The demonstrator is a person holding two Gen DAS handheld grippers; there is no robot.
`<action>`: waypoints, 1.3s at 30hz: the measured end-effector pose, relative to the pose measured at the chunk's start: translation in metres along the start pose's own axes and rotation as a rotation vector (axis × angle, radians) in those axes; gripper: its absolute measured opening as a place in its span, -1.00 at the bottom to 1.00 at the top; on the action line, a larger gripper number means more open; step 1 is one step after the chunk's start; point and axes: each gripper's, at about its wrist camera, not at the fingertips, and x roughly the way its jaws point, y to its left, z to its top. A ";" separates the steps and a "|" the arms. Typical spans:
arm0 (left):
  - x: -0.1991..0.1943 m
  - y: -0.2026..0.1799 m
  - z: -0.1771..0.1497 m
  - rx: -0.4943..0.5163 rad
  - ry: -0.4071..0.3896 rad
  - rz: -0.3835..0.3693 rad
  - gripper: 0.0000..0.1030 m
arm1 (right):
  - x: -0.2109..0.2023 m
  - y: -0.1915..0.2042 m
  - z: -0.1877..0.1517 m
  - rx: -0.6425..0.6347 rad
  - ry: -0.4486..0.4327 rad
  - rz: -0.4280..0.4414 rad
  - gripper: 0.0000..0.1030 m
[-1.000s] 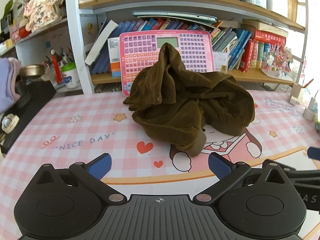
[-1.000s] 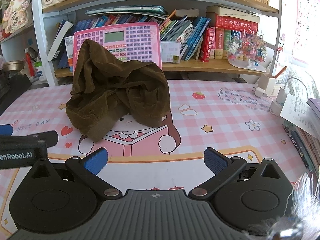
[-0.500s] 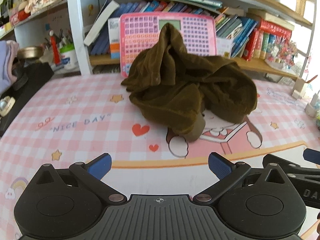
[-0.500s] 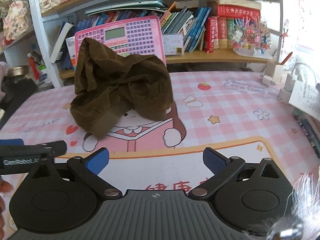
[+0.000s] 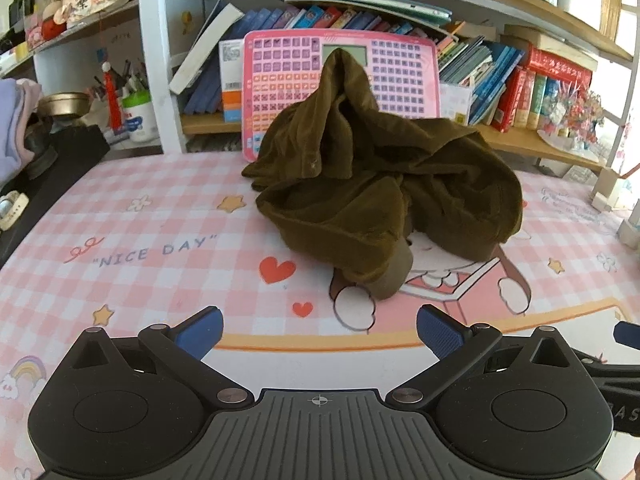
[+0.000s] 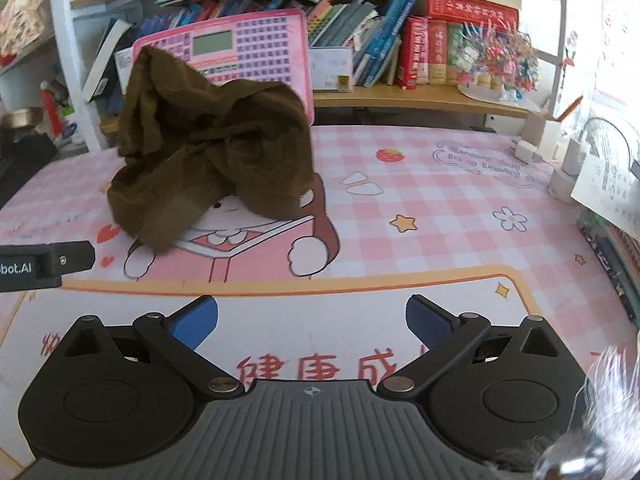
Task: Fold clothes
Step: 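Move both tools toward the crumpled brown corduroy garment, then grasp the garment fabric with the left tool while the right tool grasps another fold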
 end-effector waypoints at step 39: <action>0.110 -0.039 0.044 0.051 0.080 0.067 -0.05 | -0.003 -0.043 0.016 0.070 0.029 0.114 0.99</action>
